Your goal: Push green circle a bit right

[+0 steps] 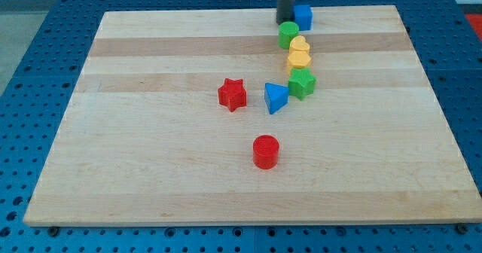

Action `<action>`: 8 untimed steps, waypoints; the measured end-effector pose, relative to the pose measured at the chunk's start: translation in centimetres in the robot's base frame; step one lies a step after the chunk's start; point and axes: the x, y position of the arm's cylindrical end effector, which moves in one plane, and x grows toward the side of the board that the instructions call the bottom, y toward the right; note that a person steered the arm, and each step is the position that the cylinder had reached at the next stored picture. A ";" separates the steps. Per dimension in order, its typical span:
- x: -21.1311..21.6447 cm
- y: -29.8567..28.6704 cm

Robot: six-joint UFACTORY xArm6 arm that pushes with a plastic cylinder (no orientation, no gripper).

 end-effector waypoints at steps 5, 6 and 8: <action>-1.1 -1.3; -1.1 -5.6; 5.3 -9.3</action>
